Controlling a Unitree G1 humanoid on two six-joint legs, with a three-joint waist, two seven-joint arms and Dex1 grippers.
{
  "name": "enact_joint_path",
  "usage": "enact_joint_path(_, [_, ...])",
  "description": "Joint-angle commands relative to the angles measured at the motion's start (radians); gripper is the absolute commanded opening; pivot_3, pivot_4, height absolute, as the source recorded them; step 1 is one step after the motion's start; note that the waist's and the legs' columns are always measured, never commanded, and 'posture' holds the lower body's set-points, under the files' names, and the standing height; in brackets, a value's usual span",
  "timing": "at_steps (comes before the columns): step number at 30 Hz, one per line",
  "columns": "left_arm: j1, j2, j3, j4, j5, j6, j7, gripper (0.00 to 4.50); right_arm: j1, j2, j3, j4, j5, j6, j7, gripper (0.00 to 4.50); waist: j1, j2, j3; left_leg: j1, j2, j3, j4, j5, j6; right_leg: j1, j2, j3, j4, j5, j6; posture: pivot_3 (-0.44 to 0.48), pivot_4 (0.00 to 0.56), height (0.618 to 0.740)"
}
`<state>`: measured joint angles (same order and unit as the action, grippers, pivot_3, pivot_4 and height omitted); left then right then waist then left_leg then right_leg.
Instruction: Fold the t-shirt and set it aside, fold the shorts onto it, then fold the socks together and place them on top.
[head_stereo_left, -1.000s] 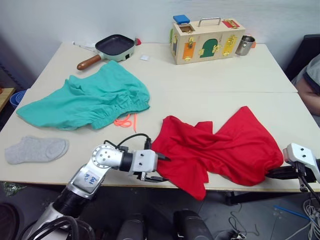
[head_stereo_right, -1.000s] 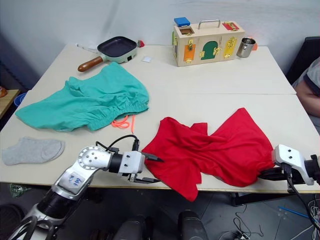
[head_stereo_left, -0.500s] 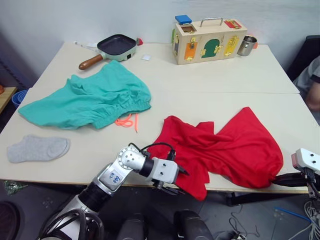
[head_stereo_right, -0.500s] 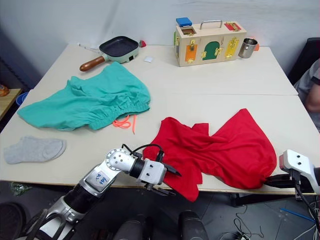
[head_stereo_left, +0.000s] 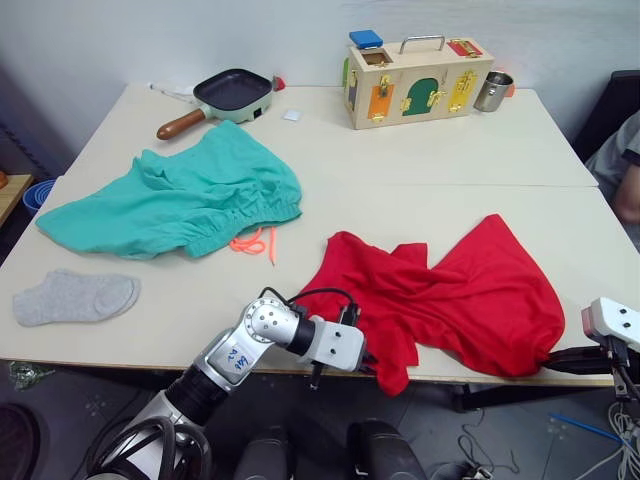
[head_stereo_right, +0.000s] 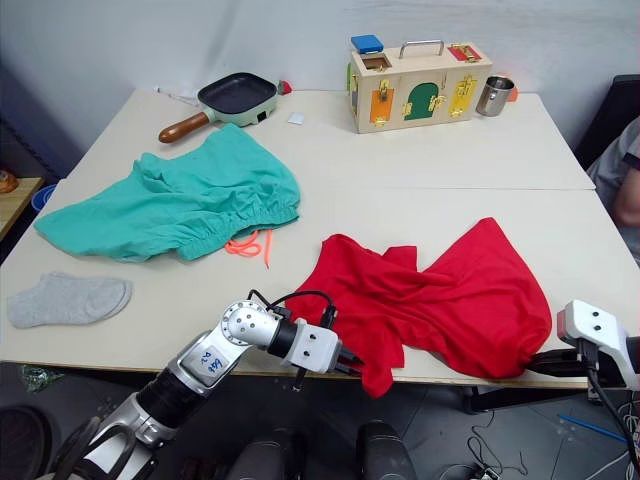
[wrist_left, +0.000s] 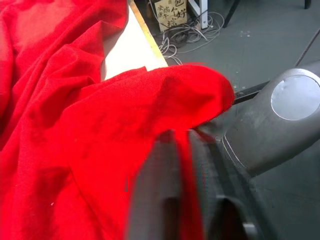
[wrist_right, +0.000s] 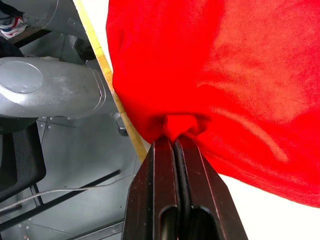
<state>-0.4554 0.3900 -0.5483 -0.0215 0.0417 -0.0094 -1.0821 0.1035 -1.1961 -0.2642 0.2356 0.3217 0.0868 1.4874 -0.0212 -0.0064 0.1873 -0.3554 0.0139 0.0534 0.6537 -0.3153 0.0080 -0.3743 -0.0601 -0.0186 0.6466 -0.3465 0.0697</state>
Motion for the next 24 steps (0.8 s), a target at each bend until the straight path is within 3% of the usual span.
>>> enact_joint_path(1, [0.015,0.006,0.036,-0.036,-0.051,-0.011,-0.012,0.03,-0.001,0.009,-0.027,-0.009,0.013,-0.002,-0.002,0.00,0.000,0.000,0.000,0.000,0.000,0.000,0.000,0.000,0.000,0.000,0.000,0.000,0.000,0.000,0.000,0.000,0.150,0.740])
enact_joint_path(8, [0.056,0.057,0.131,-0.078,-0.127,0.009,-0.014,0.03,-0.005,0.015,-0.022,-0.007,0.011,-0.001,0.000,0.00,-0.003,0.000,0.000,0.000,0.000,0.000,0.000,0.000,0.000,0.000,0.000,0.000,0.000,0.000,0.000,0.000,0.150,0.740])
enact_joint_path(11, [0.085,0.065,0.118,-0.115,-0.145,0.025,-0.030,0.03,-0.009,0.017,-0.017,-0.003,0.010,-0.003,0.001,0.00,-0.003,0.000,0.000,0.000,0.000,0.000,0.000,0.000,0.000,0.000,0.000,0.000,0.000,0.000,0.000,0.000,0.150,0.740])
enact_joint_path(13, [0.098,0.037,0.092,-0.145,-0.144,0.072,-0.013,0.41,-0.010,0.018,-0.016,-0.003,0.010,-0.003,0.003,0.00,-0.002,0.000,0.000,0.000,0.000,0.000,0.000,0.000,0.000,0.000,0.000,0.000,0.000,0.000,0.000,0.000,0.150,0.740])
enact_joint_path(18, [0.078,-0.059,0.003,-0.075,-0.026,-0.031,0.061,1.72,-0.009,0.014,-0.016,-0.003,0.010,-0.003,0.011,0.00,0.017,0.000,0.000,0.000,0.000,0.000,0.002,0.000,0.000,0.001,0.000,0.000,-0.001,0.001,0.001,0.000,0.150,0.740])
enact_joint_path(24, [0.033,-0.092,-0.059,0.002,0.025,-0.090,0.049,1.72,-0.003,0.008,-0.022,-0.008,0.010,0.002,0.014,0.00,0.019,0.000,0.000,0.000,0.000,0.000,0.001,-0.001,0.003,0.001,0.000,0.000,0.000,0.001,0.001,0.000,0.150,0.740])
